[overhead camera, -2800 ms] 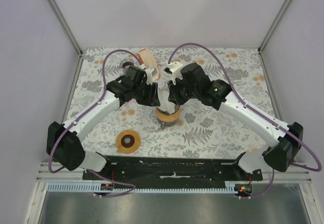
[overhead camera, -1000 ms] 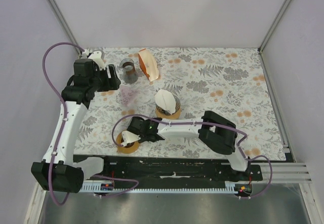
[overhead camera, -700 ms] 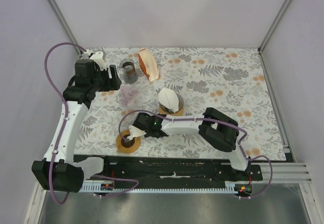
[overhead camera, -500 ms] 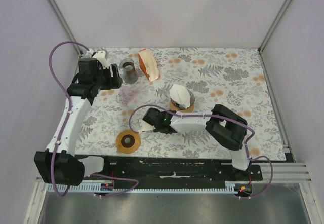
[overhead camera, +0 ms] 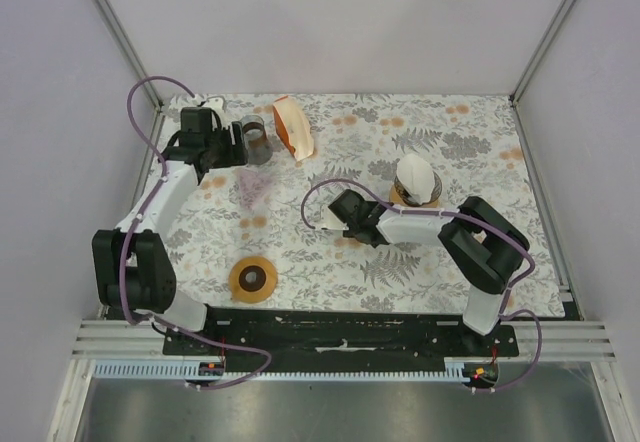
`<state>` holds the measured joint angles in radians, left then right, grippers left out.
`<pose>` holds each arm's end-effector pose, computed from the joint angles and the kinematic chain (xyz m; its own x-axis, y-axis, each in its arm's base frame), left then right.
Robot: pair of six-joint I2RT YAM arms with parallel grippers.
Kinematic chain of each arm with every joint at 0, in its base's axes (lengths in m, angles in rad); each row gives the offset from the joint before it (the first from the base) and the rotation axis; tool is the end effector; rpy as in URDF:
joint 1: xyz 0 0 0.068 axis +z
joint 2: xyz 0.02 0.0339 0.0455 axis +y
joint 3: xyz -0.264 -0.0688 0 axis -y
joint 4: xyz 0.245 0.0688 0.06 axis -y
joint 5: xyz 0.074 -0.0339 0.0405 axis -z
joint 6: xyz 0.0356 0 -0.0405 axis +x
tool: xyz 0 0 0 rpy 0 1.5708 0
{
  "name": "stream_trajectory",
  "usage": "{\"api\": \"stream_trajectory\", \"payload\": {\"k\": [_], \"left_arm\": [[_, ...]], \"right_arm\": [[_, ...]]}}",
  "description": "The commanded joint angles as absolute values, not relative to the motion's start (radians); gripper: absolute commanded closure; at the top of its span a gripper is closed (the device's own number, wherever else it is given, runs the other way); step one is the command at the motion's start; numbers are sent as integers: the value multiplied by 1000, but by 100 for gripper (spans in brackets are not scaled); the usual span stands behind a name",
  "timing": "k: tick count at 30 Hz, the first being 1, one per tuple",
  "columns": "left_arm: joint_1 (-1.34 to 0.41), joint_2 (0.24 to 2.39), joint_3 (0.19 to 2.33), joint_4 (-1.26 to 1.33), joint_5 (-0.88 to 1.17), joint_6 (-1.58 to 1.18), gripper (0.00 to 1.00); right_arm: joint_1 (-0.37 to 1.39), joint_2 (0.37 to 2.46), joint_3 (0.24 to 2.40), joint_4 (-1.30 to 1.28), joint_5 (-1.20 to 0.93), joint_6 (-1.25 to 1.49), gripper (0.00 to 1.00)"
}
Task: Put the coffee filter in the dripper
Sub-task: Move the coffee server to the center of the board.
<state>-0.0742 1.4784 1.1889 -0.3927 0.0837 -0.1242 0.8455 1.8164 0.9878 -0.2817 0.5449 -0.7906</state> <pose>0.3314 -0.0276 0.2949 -0.6411 -0.0761 -0.7637 0.0596 0.9871 -0.1485 0.2396 0.2425 0.1360 -0.0718 -0.9973 0.0174 -0.7650 0.0438 -0.6425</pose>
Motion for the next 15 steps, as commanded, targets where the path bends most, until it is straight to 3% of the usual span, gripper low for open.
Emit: {"api": "stream_trajectory", "payload": {"k": [1,7,8,15], "left_arm": [[-71,1577,1302,-337,5,-187,24],[-71,1728,1480,-310,-12,-233,20],[-71,1765,1520,-317,-14,-239,20],[-69,2014,1747,-383,-8,-181,25]], "right_arm": [[854,1761,1025,-291,474,-717,43],[854,1691,1097,-313,373,-605,33],[854,1678,1103,-319,359,-582,23],[856,1591,1108,-356,313,-514,21]]}}
